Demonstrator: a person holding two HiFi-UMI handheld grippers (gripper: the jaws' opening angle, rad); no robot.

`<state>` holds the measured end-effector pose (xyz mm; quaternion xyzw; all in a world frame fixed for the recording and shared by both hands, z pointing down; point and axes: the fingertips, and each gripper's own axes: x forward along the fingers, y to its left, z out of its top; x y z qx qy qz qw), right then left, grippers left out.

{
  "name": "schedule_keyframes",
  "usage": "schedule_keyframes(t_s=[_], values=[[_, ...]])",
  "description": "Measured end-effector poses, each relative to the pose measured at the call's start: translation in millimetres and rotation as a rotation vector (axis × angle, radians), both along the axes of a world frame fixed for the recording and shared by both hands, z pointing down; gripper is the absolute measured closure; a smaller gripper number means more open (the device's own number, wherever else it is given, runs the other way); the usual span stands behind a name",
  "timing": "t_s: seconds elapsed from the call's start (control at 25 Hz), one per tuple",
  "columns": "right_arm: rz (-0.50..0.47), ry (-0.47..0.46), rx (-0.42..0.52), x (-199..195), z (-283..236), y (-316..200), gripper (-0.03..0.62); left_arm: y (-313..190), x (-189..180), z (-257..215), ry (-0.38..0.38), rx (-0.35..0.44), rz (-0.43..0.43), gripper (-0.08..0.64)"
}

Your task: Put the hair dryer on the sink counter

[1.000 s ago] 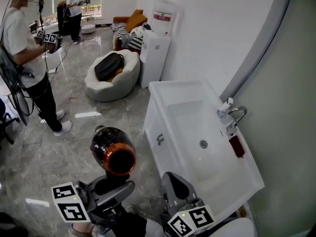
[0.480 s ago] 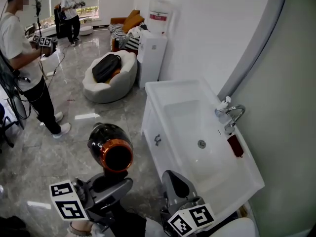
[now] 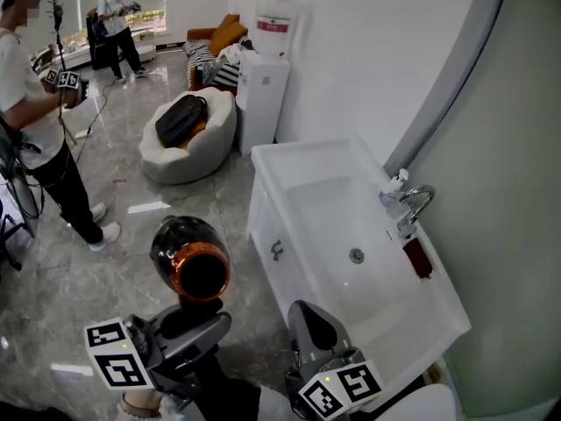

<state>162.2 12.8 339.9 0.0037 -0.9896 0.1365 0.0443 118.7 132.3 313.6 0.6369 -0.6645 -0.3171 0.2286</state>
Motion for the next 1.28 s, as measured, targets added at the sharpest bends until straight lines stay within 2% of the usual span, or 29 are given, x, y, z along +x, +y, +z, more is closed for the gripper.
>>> schedule_keyframes(t_s=[0.36,0.72,1.28], values=[[0.059,0.007,0.003,-40.6,-1.0,-7.0,0.594,-8.3,-49.0,-0.6,-0.005,0.002,0.051,0.393],[0.093,0.031,-0.003,-103.9,-7.1,16.6,0.594,6.1,-118.5,-0.5,0.013,0.005,0.098,0.393],[0.264,0.036,0.025,-172.4,-13.8,33.2,0.595,21.4,-203.1,-1.5,0.019,0.013,0.248,0.393]])
